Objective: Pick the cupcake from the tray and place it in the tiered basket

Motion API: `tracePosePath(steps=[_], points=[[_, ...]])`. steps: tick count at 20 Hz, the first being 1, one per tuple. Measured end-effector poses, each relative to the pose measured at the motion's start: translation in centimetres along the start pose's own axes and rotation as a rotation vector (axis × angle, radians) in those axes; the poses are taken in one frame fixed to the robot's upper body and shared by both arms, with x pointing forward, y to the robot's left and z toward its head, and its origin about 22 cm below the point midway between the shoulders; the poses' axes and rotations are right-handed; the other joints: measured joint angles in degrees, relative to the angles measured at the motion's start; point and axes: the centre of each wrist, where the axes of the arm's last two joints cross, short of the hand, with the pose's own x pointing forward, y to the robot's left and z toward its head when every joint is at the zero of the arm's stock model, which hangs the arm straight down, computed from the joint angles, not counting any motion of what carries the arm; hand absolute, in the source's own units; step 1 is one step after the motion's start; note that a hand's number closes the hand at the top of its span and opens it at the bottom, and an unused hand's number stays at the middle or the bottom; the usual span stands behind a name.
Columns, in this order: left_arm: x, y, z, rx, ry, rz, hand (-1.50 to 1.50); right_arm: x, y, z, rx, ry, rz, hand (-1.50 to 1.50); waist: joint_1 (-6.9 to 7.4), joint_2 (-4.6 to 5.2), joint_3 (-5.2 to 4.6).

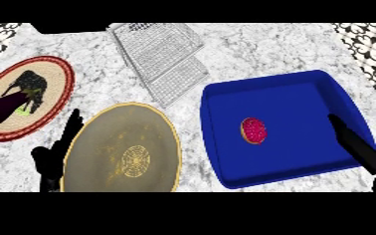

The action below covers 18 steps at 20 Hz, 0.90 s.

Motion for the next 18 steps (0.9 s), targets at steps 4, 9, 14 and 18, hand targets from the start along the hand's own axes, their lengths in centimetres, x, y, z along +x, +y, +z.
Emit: tracePosePath(steps=[4, 9, 14, 18], points=[[0.4, -0.5, -0.2, -0.009, -0.01, 0.0, 0.0, -0.6, -1.4, 3.0, 0.142, 0.127, 0.153, -1.5, 1.22, 0.47, -0.2], [0.9, -1.0, -0.4, -0.03, -0.026, -0.005, 0.0, 0.0, -3.0, 4.8, 0.285, 0.22, 0.402, -1.5, 2.62, 1.05, -0.44], [1.2, -1.6, -0.6, -0.054, -0.033, -0.011, 0.0, 2.1, -3.3, 5.4, 0.316, 0.281, 0.637, -1.5, 4.04, 1.35, -0.47], [1.4, -2.2, -0.8, -0.066, -0.031, -0.013, 0.0, 4.4, -2.0, 6.3, 0.293, 0.273, 0.742, -1.5, 5.02, 1.36, -0.37]])
